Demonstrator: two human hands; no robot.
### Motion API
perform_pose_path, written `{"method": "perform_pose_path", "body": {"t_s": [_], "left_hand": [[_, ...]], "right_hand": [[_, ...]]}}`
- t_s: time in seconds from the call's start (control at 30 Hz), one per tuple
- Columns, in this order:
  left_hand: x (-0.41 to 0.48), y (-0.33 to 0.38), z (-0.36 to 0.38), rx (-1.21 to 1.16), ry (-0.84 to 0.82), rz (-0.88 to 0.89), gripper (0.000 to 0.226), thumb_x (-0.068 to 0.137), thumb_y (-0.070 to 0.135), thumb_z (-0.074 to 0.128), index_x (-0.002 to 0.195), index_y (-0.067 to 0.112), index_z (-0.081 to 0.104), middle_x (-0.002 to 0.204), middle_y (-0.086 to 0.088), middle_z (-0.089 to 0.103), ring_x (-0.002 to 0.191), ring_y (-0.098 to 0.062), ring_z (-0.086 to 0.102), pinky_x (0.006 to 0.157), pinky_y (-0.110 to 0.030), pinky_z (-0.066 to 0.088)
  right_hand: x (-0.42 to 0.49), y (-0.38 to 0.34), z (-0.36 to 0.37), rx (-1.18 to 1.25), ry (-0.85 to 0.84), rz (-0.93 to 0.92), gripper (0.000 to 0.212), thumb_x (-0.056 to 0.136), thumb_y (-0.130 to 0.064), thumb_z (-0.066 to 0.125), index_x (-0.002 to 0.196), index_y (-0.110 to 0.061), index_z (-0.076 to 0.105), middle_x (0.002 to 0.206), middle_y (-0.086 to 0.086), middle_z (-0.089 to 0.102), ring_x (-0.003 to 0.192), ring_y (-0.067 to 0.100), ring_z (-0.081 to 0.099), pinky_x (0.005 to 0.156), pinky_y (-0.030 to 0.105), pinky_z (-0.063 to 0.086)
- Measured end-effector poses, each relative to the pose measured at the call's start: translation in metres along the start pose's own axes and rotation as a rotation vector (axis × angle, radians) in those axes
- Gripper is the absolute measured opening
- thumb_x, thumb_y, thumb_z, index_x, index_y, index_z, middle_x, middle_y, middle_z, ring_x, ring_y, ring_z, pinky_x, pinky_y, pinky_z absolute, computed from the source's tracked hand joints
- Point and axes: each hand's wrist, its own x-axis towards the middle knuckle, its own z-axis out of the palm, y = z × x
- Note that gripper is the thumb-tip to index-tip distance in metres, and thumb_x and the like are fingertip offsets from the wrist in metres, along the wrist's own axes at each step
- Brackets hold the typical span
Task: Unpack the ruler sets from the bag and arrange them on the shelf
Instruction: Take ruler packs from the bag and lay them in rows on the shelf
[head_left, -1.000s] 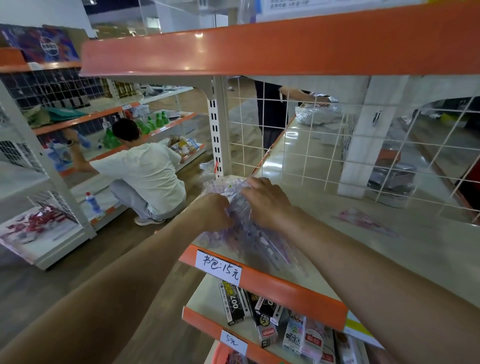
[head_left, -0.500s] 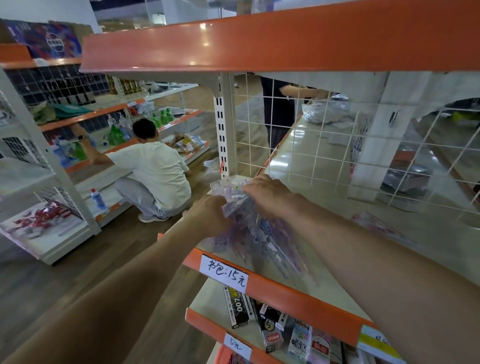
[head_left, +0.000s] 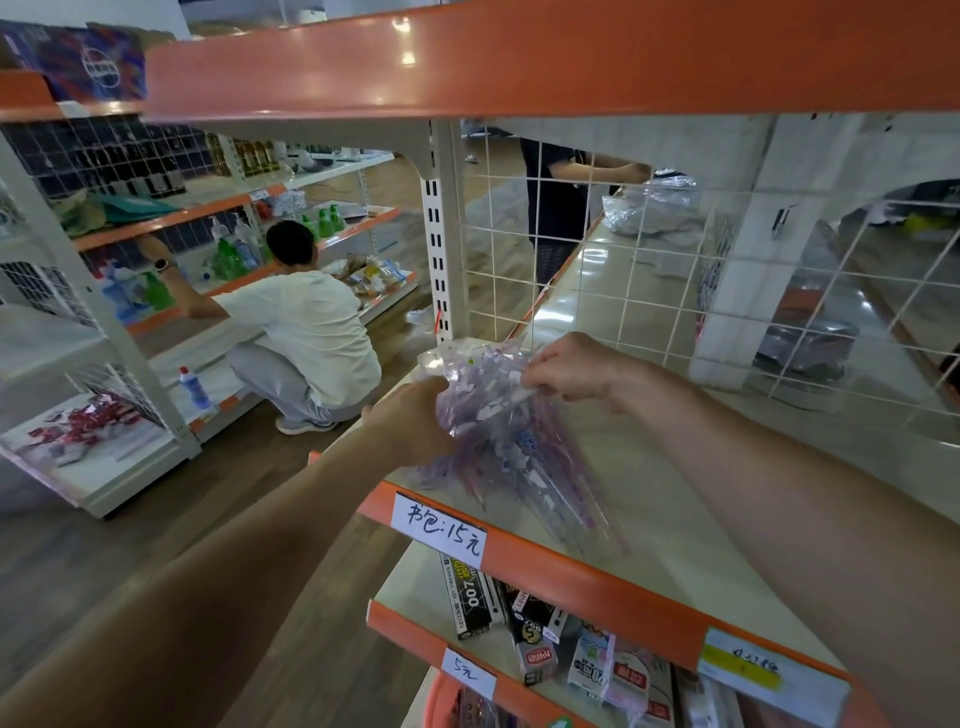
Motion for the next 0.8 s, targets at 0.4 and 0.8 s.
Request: {"method": "perform_pose_path", "body": {"t_s": [0.4,0.8], "left_hand": [[0.001,0.032,-0.01,-0.146,0.18,-0.067,0.027,0.088,0.008,0.048,0.111,0.012,0.061,0.113,-0.01,0.062,0.092,-0.028,0.065,0.084,-0.04,0.055],[-0.002,0.17,0.017,-0.791,-0.209,0.074,0.017,0.083,0.013,0.07,0.089,0.007,0.055,0.068,-0.006,0.047,0.042,-0.011,0.051,0.038,-0.018,0.043]], "right_hand": [[-0.043,0.038,-0.052,0.297,0.003,0.088,0.007,0.09,-0.008,0.061,0.087,-0.014,0.061,0.086,0.006,0.067,0.065,0.013,0.066,0.064,0.024,0.052],[-0.108,0.09,-0.129,0.121,0.369,0.066,0.01,0.089,-0.014,0.063,0.079,-0.012,0.062,0.073,0.004,0.066,0.059,0.01,0.064,0.056,0.021,0.054]]}}
